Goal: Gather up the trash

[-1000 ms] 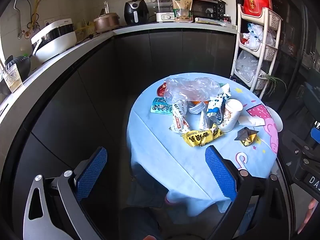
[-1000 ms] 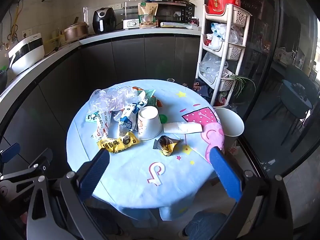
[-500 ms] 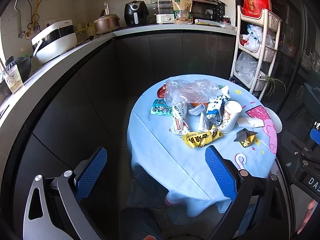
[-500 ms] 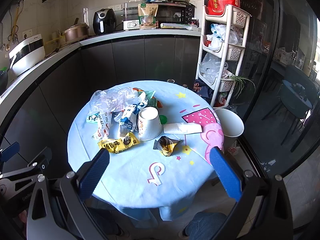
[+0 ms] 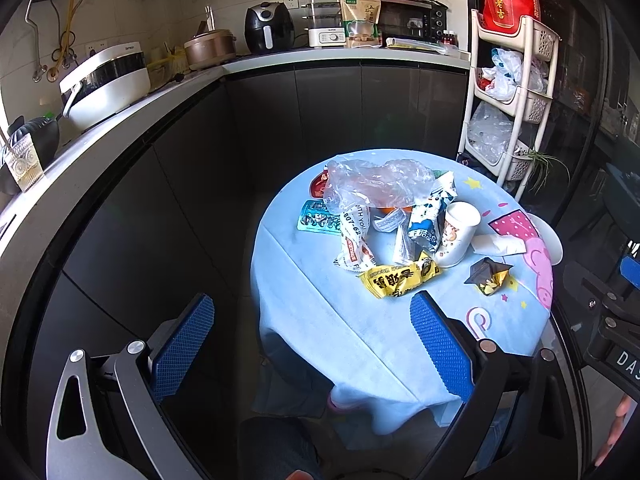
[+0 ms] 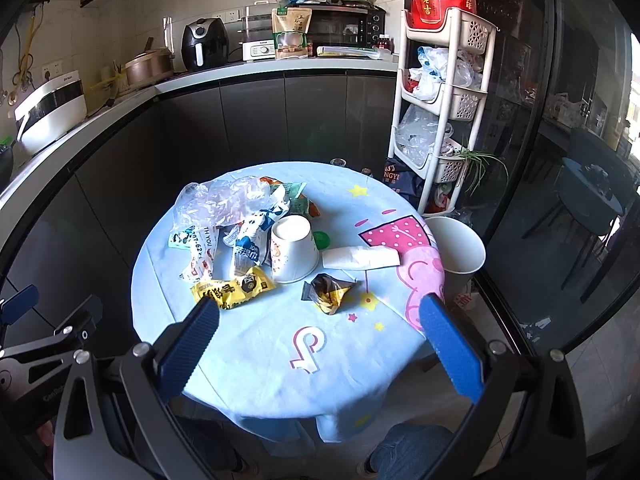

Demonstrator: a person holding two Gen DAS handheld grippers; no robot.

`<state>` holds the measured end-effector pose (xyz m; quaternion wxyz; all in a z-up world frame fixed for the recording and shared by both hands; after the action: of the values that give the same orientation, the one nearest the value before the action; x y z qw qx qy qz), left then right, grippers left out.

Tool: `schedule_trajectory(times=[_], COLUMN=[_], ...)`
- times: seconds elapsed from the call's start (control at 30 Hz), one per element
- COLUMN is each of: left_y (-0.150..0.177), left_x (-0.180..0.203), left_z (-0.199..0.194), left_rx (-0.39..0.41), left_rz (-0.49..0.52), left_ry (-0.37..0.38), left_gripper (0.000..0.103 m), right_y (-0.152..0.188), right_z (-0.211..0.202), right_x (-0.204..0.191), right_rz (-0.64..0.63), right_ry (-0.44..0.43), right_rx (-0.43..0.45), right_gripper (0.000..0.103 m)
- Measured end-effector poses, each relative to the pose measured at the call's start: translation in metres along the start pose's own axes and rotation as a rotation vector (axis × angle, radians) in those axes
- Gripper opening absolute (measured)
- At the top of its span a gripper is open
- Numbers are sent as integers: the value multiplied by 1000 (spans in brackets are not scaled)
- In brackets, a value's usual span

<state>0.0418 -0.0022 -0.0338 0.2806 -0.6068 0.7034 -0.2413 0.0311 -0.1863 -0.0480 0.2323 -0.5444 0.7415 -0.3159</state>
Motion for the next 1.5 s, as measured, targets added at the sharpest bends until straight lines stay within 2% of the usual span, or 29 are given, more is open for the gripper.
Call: schedule_trajectory(times=[1.27,1.5], left_y=[1,3], left_x=[11,8], left_z=[6,11], left_rx=[-5,-17], left_rz=[4,1], left_ry=[5,13], left_gripper=[95,95], right_y=[1,4], right_z=[3,13], right_x=[5,8], right_rz=[7,13], right_ry=[1,5], right_rx=[-4,-18], right_gripper=[100,100])
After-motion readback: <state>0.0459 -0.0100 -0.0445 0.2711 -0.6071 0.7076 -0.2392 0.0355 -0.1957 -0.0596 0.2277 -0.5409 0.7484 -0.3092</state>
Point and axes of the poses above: each gripper's, at about its wrist camera, not at the fingertips, and z roughly the way its jaws point, x to its right, y to its underside, the point moved 6 cm from there along z, roughly the way its jaws point, and after that the axes turned 3 degrees about -x, right-handed, at the moved point
